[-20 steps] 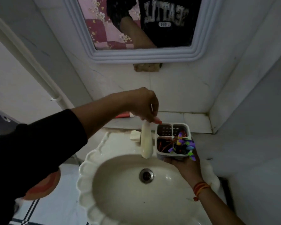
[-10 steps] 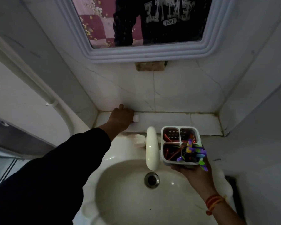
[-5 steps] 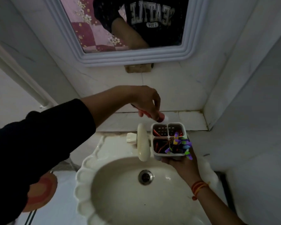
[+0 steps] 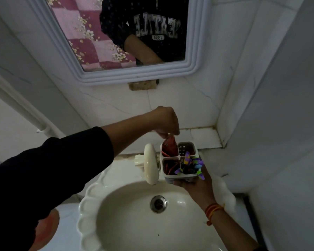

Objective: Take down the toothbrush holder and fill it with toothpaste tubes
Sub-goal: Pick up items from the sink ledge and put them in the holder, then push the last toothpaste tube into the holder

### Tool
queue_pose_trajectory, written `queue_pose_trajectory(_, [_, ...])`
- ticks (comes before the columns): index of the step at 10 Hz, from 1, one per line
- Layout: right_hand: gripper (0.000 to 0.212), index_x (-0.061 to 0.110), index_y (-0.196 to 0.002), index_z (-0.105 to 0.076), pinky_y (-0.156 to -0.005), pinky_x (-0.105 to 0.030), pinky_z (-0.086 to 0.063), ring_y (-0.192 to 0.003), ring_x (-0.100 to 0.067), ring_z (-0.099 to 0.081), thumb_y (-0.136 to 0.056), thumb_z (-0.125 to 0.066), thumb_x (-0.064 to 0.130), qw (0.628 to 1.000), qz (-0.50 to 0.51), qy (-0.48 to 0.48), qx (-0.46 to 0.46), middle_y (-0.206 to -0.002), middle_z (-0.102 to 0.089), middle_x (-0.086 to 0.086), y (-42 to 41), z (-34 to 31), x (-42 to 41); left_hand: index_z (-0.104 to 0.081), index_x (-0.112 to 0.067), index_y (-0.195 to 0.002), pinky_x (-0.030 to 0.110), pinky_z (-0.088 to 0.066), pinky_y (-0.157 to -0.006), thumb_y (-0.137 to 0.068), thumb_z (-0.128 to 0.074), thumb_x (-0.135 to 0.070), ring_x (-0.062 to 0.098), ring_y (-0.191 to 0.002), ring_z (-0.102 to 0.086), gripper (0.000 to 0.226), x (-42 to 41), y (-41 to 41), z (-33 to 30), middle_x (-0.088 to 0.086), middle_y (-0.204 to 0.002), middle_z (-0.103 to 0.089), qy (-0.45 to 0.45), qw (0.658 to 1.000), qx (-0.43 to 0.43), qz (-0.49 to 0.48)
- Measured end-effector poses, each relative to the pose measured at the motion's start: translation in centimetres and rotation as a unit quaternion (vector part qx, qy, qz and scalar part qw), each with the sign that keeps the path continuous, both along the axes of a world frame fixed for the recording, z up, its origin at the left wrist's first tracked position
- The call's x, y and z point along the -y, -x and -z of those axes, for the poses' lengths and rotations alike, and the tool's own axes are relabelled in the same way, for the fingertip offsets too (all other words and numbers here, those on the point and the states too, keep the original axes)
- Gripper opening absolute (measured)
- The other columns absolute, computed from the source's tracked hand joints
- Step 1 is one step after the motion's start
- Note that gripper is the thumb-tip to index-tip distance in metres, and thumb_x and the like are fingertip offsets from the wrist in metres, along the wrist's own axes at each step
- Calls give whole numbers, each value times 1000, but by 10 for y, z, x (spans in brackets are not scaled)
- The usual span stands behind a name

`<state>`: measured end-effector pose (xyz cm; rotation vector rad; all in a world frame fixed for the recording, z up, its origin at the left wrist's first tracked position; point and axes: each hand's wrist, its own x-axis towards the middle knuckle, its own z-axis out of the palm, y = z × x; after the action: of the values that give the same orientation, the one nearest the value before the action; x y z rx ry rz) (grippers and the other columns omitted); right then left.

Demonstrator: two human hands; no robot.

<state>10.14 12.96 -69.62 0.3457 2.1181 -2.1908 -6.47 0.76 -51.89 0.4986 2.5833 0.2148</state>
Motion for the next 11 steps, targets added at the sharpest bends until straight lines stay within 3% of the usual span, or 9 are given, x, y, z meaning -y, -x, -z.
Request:
queue_pose_trajectory(2, [65,17,-105,-58,-57,-14,-61,-82,10,-74,-67,-75,-33,1000,4,20,-17,-103,-66,1,0,8,-2,-79,-15,-107,13,-49,-53,-76,-86,-16,4,-60,-65,32,3,-14,-1,0,-89,-76,25,999,-23,2])
queue_pose_trajectory(3, [72,39,-108,-55,-82,-36,-66,-98,-6,-74,-65,-93,-3,999,5,-33,-15,-110,-69,3,-2,15,-5,-77,-10,-107,18,-53,-54,-78,-83,-9,7,-62,-65,29,0,-24,6,2,-91,-70,-9,998,-61,-6])
queue_pose_trajectory(4, [76,51,-106,-58,-89,-47,-63,-110,-13,-70,-48,-101,29,999,24,-39,-13,-111,-72,9,-3,9,-5,-77,-10,-108,18,-56,-59,-80,-83,-18,8,-66,-67,30,0,-25,2,-2,-88,-70,-9,999,-38,-15])
queue_pose_trajectory(5, [77,39,-110,-61,-87,-48,-64,-106,-11,-72,-45,-101,32,999,32,-18,-13,-110,-73,7,-3,7,-4,-76,-5,-101,25,-62,-76,-88,-70,-50,15,-74,-75,47,7,-13,-3,3,-88,-78,-58,992,49,-99])
queue_pose_trajectory(6, [72,37,-114,-60,-92,-40,-62,-107,-12,-72,-57,-100,20,998,28,-52,-16,-112,-74,1,-5,11,-2,-69,-1,-115,32,-60,-78,-97,-36,-68,23,-91,-75,77,13,-7,8,13,-111,-76,-70,978,109,-165])
queue_pose_trajectory(7, [79,44,-109,-58,-82,-7,-57,-107,12,-66,-55,-100,6,992,48,-112,-29,-104,-74,21,-3,9,1,-61,4,-126,43,-60,-91,-97,-22,-70,34,-101,-74,88,8,-14,21,22,-113,-73,-32,973,155,-167])
queue_pose_trajectory(8, [73,33,-113,-64,-83,-5,-55,-100,14,-67,-56,-100,6,987,71,-135,-46,-101,-73,24,3,-1,-6,-57,-1,-110,44,-64,-78,-98,-27,-69,36,-85,-76,75,-5,-11,19,21,-96,-70,-99,967,102,-213])
queue_pose_trajectory(9, [68,23,-116,-66,-80,-2,-53,-90,17,-66,-59,-98,7,984,83,-145,-65,-101,-72,17,26,-19,-27,-59,-4,-105,33,-59,-66,-97,-31,-69,27,-70,-68,71,-13,7,15,15,-83,-66,-188,938,83,-280])
queue_pose_trajectory(11, [75,-1,-126,-65,-70,10,-43,-83,26,-63,-57,-97,-6,977,89,-181,-73,-107,-75,-2,84,-38,-71,-59,-2,-91,30,-42,-59,-99,-45,-39,22,-58,-48,40,-42,32,26,12,-71,-54,-409,794,140,-428])
